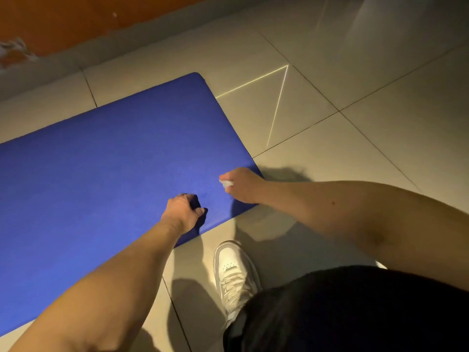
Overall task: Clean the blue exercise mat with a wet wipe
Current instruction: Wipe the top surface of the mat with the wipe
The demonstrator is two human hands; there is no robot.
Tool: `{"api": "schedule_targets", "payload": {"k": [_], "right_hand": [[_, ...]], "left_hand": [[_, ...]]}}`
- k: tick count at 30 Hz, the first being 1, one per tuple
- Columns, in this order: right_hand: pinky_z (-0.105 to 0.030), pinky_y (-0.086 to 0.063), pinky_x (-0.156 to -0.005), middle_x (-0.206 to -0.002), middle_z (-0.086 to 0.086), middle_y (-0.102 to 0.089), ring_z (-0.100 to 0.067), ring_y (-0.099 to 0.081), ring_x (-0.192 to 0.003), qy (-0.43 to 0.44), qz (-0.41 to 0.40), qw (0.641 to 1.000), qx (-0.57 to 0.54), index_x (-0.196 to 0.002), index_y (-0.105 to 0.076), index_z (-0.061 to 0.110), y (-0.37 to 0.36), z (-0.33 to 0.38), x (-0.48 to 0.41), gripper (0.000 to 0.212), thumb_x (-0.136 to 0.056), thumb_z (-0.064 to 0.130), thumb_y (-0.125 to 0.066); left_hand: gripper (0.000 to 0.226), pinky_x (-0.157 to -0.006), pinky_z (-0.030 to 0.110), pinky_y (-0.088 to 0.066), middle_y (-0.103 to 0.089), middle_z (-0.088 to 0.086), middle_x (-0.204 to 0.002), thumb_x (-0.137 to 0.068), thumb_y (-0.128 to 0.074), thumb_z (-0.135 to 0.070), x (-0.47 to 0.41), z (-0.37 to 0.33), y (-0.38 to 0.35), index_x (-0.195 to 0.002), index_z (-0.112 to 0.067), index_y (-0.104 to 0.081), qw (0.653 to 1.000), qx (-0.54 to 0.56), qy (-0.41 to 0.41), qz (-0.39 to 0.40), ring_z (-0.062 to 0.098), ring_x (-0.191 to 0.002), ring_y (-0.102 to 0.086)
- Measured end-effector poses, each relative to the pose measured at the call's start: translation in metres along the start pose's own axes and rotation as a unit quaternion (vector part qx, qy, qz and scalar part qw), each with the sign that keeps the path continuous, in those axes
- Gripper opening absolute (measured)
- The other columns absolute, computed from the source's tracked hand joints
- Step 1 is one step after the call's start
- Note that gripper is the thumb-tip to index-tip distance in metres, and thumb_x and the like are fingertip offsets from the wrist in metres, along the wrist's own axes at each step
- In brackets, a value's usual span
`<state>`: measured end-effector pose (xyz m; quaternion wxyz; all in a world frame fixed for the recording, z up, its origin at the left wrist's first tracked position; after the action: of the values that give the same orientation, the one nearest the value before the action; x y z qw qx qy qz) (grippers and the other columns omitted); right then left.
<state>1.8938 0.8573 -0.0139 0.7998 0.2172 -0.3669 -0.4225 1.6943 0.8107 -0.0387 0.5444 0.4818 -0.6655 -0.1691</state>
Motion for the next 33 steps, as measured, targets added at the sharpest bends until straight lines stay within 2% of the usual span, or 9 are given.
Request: {"api": "schedule_targets", "payload": {"k": [5,9,12,15,18,21,25,30,33], "right_hand": [[-0.028,-0.057,-0.078,-0.112,-0.004,-0.065,-0.024,-0.066,-0.100,0.000,-0.045,0.987,-0.156,-0.113,-0.069,0.009,0.062,0.062,-0.015,0.028,-0.089,-0.003,-0.061],[-0.040,-0.063,-0.078,-0.107,-0.003,-0.051,-0.028,-0.066,-0.092,0.012,-0.038,0.974,-0.225,-0.120,-0.053,0.010,0.088,0.107,-0.003,0.037,-0.089,-0.010,-0.061],[-0.048,-0.059,-0.081,-0.098,-0.009,-0.059,-0.034,-0.067,-0.075,-0.004,-0.015,0.980,-0.198,-0.116,-0.045,0.010,0.101,0.129,0.009,0.034,-0.092,0.007,-0.070],[-0.045,-0.059,-0.072,-0.091,-0.017,-0.070,-0.032,-0.069,-0.063,-0.046,-0.032,0.998,-0.030,-0.110,-0.043,0.011,0.115,0.147,0.017,0.044,-0.088,0.031,-0.076],[-0.047,-0.061,-0.076,-0.101,-0.014,-0.065,-0.030,-0.075,-0.069,-0.064,-0.099,0.992,0.045,-0.105,-0.050,0.010,0.126,0.160,0.027,0.030,-0.091,0.027,-0.070],[-0.047,-0.062,-0.082,-0.093,-0.019,-0.073,-0.031,-0.074,-0.073,-0.078,-0.050,0.991,-0.097,-0.098,-0.057,0.007,0.116,0.157,0.025,0.015,-0.099,0.021,-0.057],[-0.043,-0.064,-0.077,-0.095,-0.014,-0.073,-0.028,-0.075,-0.079,-0.146,-0.023,0.939,-0.311,-0.105,-0.066,0.003,0.087,0.126,0.012,0.013,-0.099,0.014,-0.061],[-0.047,-0.063,-0.074,-0.089,-0.016,-0.073,-0.031,-0.072,-0.073,-0.171,-0.084,0.938,-0.289,-0.084,-0.066,0.004,0.051,0.048,-0.001,0.012,-0.095,0.011,-0.067],[-0.031,-0.056,-0.073,-0.090,-0.012,-0.072,-0.027,-0.073,-0.087,-0.134,-0.095,0.969,-0.185,-0.081,-0.062,0.002,0.038,-0.006,-0.001,0.027,-0.100,0.022,-0.060]], "left_hand": [[0.061,-0.097,0.038,-0.052,-0.061,0.006,-0.126,-0.094,-0.069,-0.032,0.016,-0.035,0.063,-0.145,-0.007,-0.046,0.940,0.337,0.024,-0.052,0.024,-0.105,-0.066],[0.022,-0.068,0.026,-0.058,-0.069,0.011,-0.102,-0.096,-0.067,-0.022,0.040,-0.066,0.110,-0.114,-0.009,-0.066,0.877,0.476,-0.013,-0.065,0.013,-0.074,-0.068],[0.008,-0.070,0.028,-0.058,-0.071,0.010,-0.091,-0.089,-0.073,-0.014,0.061,-0.079,0.133,-0.096,-0.011,-0.070,0.868,0.483,-0.042,-0.102,0.015,-0.072,-0.066],[0.011,-0.076,0.040,-0.058,-0.072,0.013,-0.087,-0.081,-0.077,-0.009,0.073,-0.085,0.147,-0.088,-0.010,-0.068,0.876,0.457,-0.040,-0.150,0.019,-0.070,-0.061],[0.007,-0.077,0.043,-0.058,-0.073,0.014,-0.087,-0.081,-0.071,-0.006,0.074,-0.090,0.151,-0.087,-0.009,-0.069,0.888,0.424,-0.043,-0.173,0.021,-0.070,-0.059],[0.009,-0.068,0.035,-0.054,-0.069,0.007,-0.081,-0.084,-0.069,-0.008,0.071,-0.094,0.145,-0.092,-0.005,-0.069,0.897,0.402,-0.051,-0.178,0.019,-0.068,-0.058],[0.007,-0.074,0.041,-0.058,-0.070,0.009,-0.081,-0.083,-0.066,-0.001,0.057,-0.096,0.120,-0.083,-0.007,-0.070,0.913,0.376,-0.040,-0.156,0.022,-0.070,-0.061],[0.014,-0.069,0.032,-0.055,-0.073,0.007,-0.086,-0.090,-0.061,-0.004,0.039,-0.088,0.060,-0.096,-0.009,-0.072,0.927,0.354,-0.024,-0.126,0.021,-0.074,-0.063],[0.012,-0.075,0.030,-0.050,-0.069,0.006,-0.094,-0.094,-0.057,-0.006,0.034,-0.078,0.022,-0.101,-0.011,-0.065,0.951,0.292,0.010,-0.104,0.026,-0.087,-0.064]]}}
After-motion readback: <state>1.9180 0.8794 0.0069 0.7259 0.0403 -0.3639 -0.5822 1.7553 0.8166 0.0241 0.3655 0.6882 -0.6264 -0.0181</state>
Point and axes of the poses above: each hand's wrist, its own x-axis away from the middle knuckle, its own y-axis out of the back of the hand, z = x × y, the point moved 3 cm from there along -x, towards the middle knuckle
